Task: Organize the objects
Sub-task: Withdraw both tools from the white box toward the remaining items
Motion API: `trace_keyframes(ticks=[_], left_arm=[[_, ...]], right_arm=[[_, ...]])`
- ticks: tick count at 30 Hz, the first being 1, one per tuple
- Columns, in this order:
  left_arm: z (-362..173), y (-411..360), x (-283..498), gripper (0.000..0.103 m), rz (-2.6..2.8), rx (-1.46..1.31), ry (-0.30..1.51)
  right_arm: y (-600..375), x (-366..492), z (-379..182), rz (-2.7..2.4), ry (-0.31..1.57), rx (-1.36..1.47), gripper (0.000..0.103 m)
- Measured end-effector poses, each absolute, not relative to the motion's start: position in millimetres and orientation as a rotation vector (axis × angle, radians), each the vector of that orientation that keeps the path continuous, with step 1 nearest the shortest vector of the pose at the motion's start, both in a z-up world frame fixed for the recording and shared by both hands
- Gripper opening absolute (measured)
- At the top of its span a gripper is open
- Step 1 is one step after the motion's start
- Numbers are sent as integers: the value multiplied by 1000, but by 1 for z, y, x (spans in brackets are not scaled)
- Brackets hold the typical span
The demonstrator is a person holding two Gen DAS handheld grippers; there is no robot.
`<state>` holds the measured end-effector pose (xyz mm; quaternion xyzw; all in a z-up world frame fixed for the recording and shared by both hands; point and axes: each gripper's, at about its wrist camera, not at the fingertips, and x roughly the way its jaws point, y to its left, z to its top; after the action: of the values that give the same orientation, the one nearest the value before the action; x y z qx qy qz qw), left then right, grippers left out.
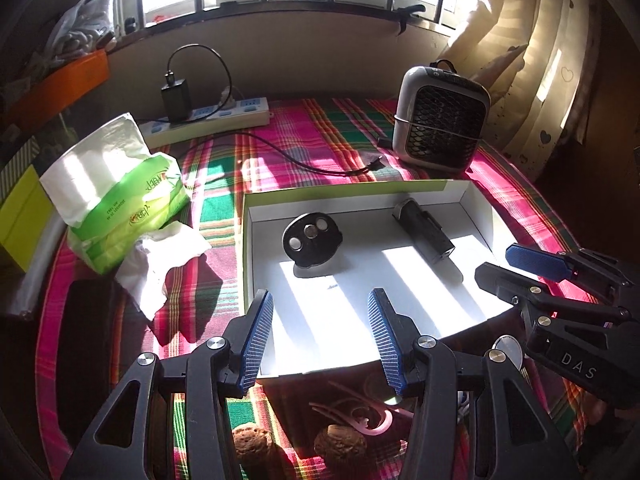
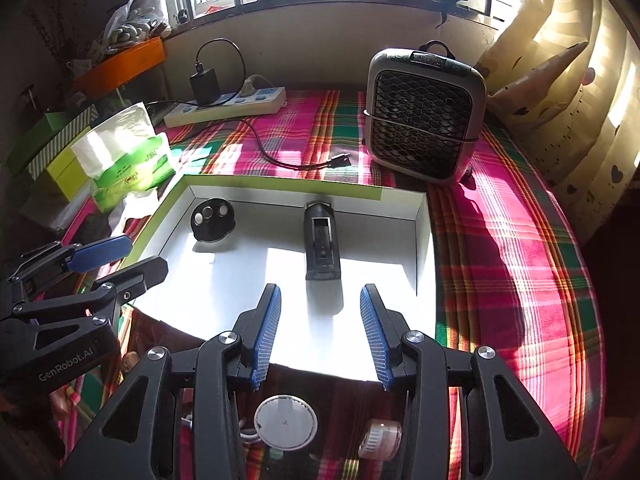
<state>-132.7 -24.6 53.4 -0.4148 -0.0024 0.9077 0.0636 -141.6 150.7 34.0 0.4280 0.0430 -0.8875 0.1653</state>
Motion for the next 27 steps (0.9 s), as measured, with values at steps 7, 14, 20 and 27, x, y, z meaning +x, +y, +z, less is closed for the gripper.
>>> trace_keyframes(ticks=[7,14,20,27], left_arm=[[51,-25,-115,48,2766,-1244,9],[52,-32,-96,48,2804,-1210,-14],[47,-38,-82,48,2796,-1209,-20],[36,-49,-66,48,2773,-1212,-67]], right_arm=[[153,-122,36,-2541,117,1181,43],[159,-106,36,-2563,104,1149,47],[164,-95,33,-2563,86,1131,48],[177,-79,30,-2558,43,1111,54]])
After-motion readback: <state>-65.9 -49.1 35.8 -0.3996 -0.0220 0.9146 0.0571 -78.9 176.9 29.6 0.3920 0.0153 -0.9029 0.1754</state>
